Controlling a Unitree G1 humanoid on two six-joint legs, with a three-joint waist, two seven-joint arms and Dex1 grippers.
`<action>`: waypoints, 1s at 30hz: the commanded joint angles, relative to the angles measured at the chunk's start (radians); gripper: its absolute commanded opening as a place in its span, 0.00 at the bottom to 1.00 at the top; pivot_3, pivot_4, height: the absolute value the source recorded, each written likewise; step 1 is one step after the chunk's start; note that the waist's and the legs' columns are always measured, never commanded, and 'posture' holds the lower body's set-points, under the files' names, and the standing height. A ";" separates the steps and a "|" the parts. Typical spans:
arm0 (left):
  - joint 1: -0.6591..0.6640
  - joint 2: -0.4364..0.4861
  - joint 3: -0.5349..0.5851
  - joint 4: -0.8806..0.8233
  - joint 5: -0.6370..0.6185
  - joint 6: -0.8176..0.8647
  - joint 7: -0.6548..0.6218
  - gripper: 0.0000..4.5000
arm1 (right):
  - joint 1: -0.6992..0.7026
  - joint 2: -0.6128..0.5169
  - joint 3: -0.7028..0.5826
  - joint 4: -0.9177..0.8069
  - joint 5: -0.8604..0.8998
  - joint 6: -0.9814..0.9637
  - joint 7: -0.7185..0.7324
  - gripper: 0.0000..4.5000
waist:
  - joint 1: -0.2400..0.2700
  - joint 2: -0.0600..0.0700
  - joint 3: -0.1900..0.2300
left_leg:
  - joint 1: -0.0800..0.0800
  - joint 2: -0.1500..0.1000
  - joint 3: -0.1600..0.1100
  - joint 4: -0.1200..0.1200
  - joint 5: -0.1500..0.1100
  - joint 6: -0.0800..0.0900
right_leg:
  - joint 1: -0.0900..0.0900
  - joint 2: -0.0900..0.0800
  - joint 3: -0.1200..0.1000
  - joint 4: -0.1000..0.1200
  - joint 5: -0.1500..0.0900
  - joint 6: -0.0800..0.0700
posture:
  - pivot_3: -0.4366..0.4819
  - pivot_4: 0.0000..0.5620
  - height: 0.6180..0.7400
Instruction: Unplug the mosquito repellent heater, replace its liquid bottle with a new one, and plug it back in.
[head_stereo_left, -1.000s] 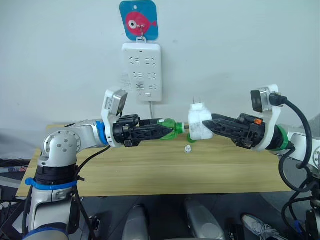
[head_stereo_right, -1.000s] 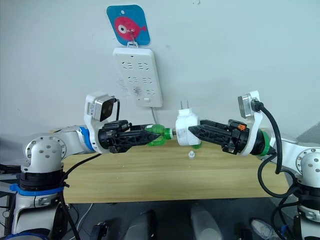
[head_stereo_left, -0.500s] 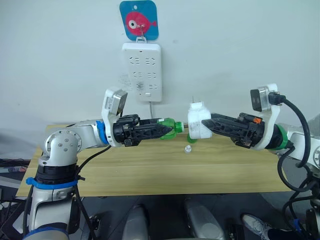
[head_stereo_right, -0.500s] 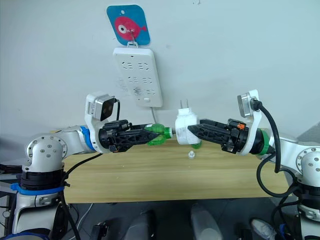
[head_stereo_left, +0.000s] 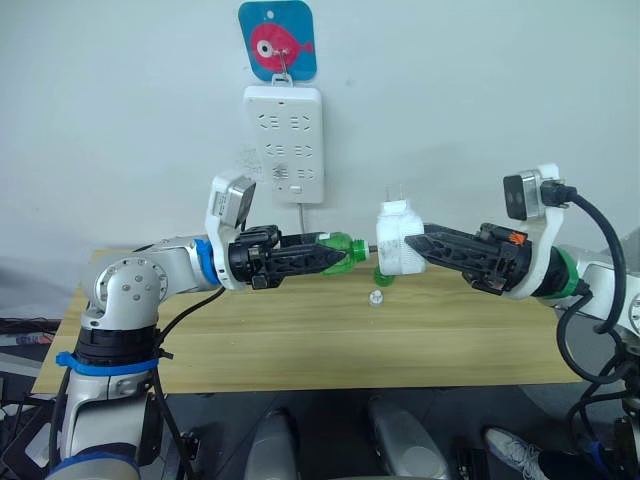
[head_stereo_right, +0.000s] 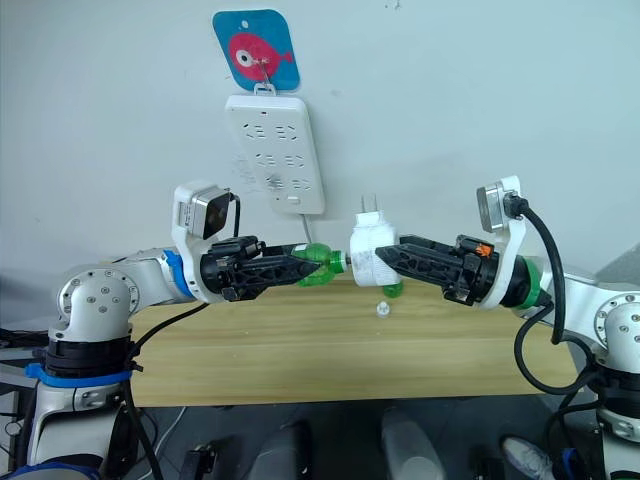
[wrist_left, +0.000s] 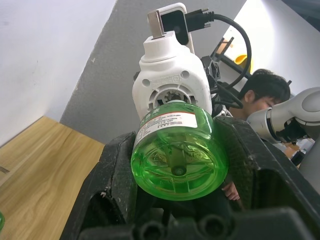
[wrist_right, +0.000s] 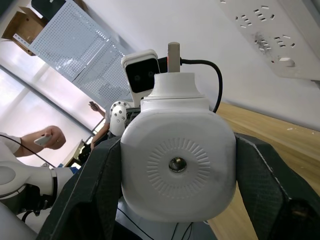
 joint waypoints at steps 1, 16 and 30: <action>-0.022 -0.006 0.000 -0.026 -0.018 -0.005 -0.012 0.52 | -0.005 -0.004 0.011 -0.059 0.051 -0.008 0.003 0.64 | 0.000 0.000 0.000 | 0.000 0.000 0.000 0.000 0.000 0.000 | 0.000 0.000 0.000 0.000 0.000 0.000 | 0.27 0.33 1.00; -0.055 -0.033 0.031 -0.028 -0.066 0.022 0.022 0.52 | 0.003 -0.009 0.023 -0.068 0.029 -0.011 0.020 0.64 | 0.001 0.000 0.000 | 0.000 0.000 0.000 0.000 0.000 0.000 | 0.000 0.000 0.000 0.000 0.000 0.000 | 0.27 0.33 1.00; -0.057 -0.040 0.058 -0.032 -0.075 0.027 0.050 0.52 | 0.019 -0.022 0.020 -0.048 -0.017 -0.014 0.053 0.64 | 0.003 0.000 0.000 | 0.000 0.000 0.000 0.000 0.000 0.000 | 0.000 0.000 0.000 0.000 0.000 0.000 | 0.28 0.32 1.00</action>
